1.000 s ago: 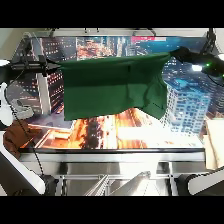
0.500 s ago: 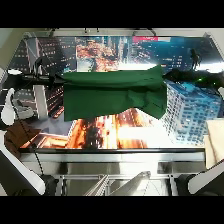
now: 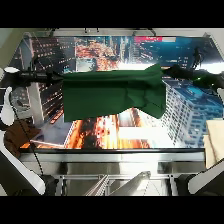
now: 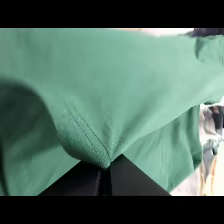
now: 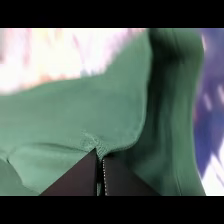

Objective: Fold the shirts.

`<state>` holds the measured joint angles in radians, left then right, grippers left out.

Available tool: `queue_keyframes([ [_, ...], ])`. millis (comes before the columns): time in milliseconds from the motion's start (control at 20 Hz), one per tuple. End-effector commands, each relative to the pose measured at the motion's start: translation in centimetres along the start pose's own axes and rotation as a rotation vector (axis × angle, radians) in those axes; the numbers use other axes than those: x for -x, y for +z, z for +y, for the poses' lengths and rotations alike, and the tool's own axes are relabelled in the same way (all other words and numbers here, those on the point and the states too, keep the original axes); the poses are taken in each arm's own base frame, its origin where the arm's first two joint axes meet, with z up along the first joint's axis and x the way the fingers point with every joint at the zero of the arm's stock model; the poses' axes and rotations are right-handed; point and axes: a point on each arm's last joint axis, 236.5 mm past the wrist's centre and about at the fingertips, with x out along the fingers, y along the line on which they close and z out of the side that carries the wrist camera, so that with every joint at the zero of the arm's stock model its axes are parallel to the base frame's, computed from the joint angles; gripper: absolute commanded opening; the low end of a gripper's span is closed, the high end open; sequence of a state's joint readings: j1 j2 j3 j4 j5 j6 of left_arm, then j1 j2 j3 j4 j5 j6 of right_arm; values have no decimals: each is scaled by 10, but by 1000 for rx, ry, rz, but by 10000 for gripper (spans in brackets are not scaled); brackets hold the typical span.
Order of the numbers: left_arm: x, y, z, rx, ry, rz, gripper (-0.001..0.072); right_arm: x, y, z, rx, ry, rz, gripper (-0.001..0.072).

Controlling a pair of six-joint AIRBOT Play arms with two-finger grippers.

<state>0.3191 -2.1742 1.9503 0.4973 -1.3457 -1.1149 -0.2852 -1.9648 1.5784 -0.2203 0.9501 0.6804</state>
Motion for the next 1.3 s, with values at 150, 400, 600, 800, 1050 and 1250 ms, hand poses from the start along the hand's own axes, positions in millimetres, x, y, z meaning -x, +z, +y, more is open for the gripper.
queue_keyframes([
  [150,7,33,-11,-58,31,-101,21,2,62,-3,-4,-33,-252,23],
  [400,-16,0,33,46,62,-63,20,-14,20,-43,-18,-111,-125,24],
  [600,-23,-16,48,71,77,-39,18,-17,-25,-78,-43,-227,39,24],
  [800,-28,-21,53,86,85,-36,18,-17,-29,-76,-41,-220,53,24],
  [1050,-26,-21,46,99,61,-26,378,-20,-35,-65,-39,-182,85,327],
  [1250,12,-20,17,72,-22,46,379,0,-31,-48,-37,-121,116,328],
])
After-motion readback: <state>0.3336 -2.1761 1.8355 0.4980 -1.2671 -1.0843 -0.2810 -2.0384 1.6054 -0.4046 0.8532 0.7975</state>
